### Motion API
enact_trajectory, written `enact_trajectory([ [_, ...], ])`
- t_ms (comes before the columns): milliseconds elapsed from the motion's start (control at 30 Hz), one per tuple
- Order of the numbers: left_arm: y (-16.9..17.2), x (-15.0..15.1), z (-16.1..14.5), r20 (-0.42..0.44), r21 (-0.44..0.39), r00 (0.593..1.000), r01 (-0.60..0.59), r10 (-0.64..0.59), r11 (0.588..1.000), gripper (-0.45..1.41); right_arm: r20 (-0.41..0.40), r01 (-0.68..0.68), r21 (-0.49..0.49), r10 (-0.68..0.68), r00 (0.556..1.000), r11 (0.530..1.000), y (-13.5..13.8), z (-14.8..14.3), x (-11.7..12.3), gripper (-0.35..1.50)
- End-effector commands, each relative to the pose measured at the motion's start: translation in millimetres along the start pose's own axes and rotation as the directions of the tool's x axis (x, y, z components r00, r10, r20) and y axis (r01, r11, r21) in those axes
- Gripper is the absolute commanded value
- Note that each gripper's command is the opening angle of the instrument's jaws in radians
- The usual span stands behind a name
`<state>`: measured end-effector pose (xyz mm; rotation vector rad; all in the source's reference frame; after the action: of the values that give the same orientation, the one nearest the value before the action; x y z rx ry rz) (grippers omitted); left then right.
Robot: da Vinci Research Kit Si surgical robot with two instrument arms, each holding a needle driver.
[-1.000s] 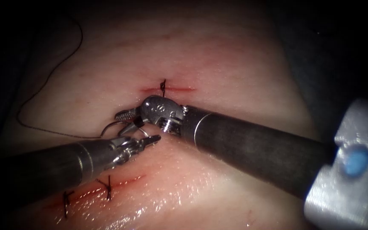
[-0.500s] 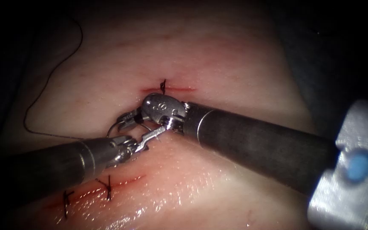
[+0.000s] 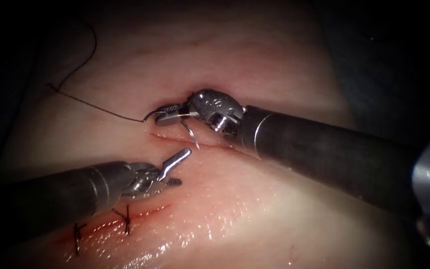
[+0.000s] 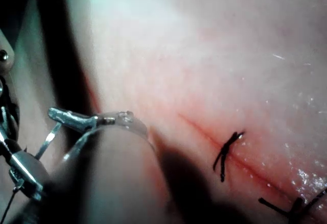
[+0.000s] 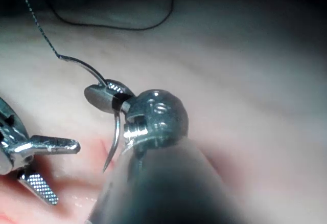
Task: Wound Closure
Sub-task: Hand the needle back to the left gripper to readjust.
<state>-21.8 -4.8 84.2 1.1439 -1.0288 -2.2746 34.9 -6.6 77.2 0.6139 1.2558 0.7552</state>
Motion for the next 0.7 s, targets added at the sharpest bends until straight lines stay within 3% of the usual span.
enact_trajectory([
  [33, 0.2, -0.4, 0.8, -0.031, 0.022, 0.999, 0.034, -0.034, 0.999, 0.61, -0.013, -0.022, -0.007, 0.022, 1.0, 1.0, 0.7, 0.8, 0.4, -0.35],
  [133, 0.4, -1.2, 1.3, -0.107, 0.112, 0.975, 0.205, -0.194, 0.972, 0.39, -0.06, -0.165, -0.022, 0.163, 0.985, 0.986, 1.2, 0.1, 0.1, -0.35],
  [267, 0.5, -2.3, 1.6, -0.183, 0.141, 0.943, 0.306, -0.279, 0.941, 0.37, -0.11, -0.285, -0.052, 0.278, 0.954, 0.957, 1.3, -1.0, -0.3, -0.35],
  [367, 0.4, -3.0, 1.8, -0.215, 0.157, 0.93, 0.335, -0.299, 0.929, 0.37, -0.133, -0.33, -0.064, 0.319, 0.938, 0.942, 1.3, -1.6, -0.7, -0.35],
  [533, 0.2, -3.8, 2.3, -0.235, 0.269, 0.935, 0.324, -0.265, 0.907, 0.34, -0.143, -0.367, -0.077, 0.354, 0.924, 0.927, 1.1, -1.9, -1.4, -0.35],
  [700, 0.1, -3.7, 2.9, -0.227, 0.275, 0.938, 0.321, -0.263, 0.906, 0.32, -0.155, -0.394, -0.066, 0.38, 0.912, 0.917, 0.8, -1.7, -2.0, -0.35],
])
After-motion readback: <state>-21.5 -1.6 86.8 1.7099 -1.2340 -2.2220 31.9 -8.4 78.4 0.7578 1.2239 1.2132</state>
